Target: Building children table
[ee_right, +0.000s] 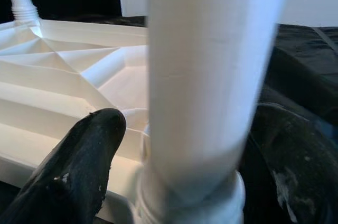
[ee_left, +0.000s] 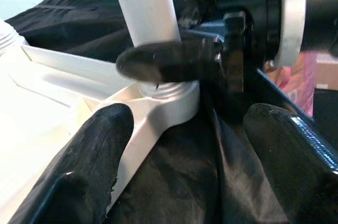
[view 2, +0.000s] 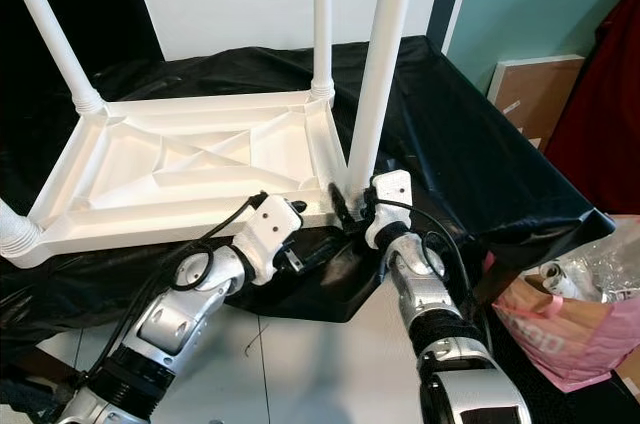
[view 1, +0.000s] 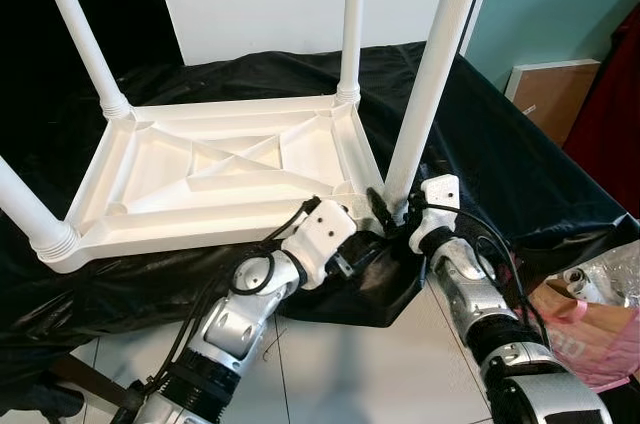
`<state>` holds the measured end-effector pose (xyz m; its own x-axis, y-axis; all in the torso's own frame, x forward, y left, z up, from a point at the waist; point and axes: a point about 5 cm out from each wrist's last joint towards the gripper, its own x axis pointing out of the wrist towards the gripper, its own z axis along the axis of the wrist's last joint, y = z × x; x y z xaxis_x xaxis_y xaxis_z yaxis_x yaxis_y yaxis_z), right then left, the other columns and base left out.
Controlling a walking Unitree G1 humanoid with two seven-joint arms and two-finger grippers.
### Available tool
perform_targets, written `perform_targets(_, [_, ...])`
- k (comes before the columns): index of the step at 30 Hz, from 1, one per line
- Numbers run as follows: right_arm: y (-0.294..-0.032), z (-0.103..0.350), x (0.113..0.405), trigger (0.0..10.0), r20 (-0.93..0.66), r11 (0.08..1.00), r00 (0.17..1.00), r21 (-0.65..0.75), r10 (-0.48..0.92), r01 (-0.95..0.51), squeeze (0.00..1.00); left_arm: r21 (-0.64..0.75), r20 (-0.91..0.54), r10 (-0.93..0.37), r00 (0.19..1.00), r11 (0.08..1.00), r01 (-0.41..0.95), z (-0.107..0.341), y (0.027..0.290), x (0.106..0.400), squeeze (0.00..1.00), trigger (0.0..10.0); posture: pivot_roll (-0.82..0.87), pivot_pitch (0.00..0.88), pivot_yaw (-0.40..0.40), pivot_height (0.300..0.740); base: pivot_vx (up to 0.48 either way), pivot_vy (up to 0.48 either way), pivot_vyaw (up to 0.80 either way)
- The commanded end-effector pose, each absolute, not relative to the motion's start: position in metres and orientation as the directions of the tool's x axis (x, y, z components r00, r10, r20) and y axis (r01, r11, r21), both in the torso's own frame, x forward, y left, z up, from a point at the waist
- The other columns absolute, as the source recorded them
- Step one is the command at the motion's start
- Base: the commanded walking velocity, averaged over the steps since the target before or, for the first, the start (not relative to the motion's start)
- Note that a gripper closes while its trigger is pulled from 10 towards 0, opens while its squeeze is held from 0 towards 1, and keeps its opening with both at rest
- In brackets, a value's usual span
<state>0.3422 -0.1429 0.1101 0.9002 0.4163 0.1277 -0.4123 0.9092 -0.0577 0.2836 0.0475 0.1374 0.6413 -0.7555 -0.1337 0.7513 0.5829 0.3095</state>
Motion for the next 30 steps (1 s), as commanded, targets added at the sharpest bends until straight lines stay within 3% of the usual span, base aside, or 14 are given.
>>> perform_targets(1, [-0.146, 0.109, 0.342, 10.0, 0.105, 0.887, 0.881, -0.069, 0.461, -0.456, 0.0, 0.338, -0.125, -0.754, 0.645, 0.578, 0.742, 0.14, 0.046, 0.281, 0.0, 10.0, 0.0, 0.047, -0.024, 0.74, 0.0, 0.0, 0.0])
perform_targets(16, [-0.141, 0.124, 0.359, 10.0, 0.036, 0.81, 0.815, -0.137, 0.579, -0.57, 0.0, 0.329, -0.118, -0.797, 0.592, 0.531, 0.781, 0.144, 0.048, 0.269, 0.0, 10.0, 0.02, 0.067, -0.016, 0.74, 0.0, 0.0, 0.0])
perform_targets(17, [-0.14, 0.124, 0.359, 2.5, 0.03, 0.805, 0.81, -0.139, 0.586, -0.577, 0.0, 0.314, -0.121, -0.799, 0.589, 0.532, 0.787, 0.143, 0.048, 0.269, 0.0, 10.0, 0.02, 0.063, -0.023, 0.74, 0.0, 0.0, 0.0])
perform_targets(18, [-0.14, 0.122, 0.359, 0.0, 0.024, 0.804, 0.809, -0.134, 0.588, -0.58, 0.0, 0.307, -0.118, -0.797, 0.592, 0.538, 0.785, 0.144, 0.049, 0.27, 0.0, 10.0, 0.03, 0.06, -0.028, 0.74, 0.0, 0.0, 0.0])
perform_targets(27, [-0.142, 0.112, 0.356, 0.0, -0.001, 0.806, 0.81, -0.097, 0.587, -0.584, 0.0, 0.276, -0.119, -0.785, 0.608, 0.562, 0.779, 0.145, 0.054, 0.27, 0.0, 10.0, 0.04, 0.052, -0.037, 0.74, 0.0, 0.0, 0.0])
perform_targets(28, [-0.143, 0.111, 0.355, 4.7, -0.006, 0.811, 0.815, -0.092, 0.58, -0.578, 0.0, 0.27, -0.12, -0.783, 0.61, 0.566, 0.779, 0.144, 0.054, 0.27, 0.0, 10.0, 0.04, 0.048, -0.038, 0.74, 0.0, 0.0, 0.0])
perform_targets(29, [-0.143, 0.111, 0.355, 4.7, -0.006, 0.811, 0.815, -0.092, 0.58, -0.578, 0.0, 0.27, -0.12, -0.783, 0.61, 0.566, 0.779, 0.144, 0.054, 0.27, 0.0, 10.0, 0.04, 0.048, -0.038, 0.74, 0.0, 0.0, 0.0])
perform_targets(30, [-0.144, 0.109, 0.355, 10.0, -0.007, 0.818, 0.821, -0.087, 0.571, -0.569, 0.0, 0.273, -0.12, -0.781, 0.613, 0.568, 0.777, 0.143, 0.054, 0.27, 0.0, 10.0, 0.04, 0.047, -0.038, 0.74, 0.0, 0.0, 0.0])
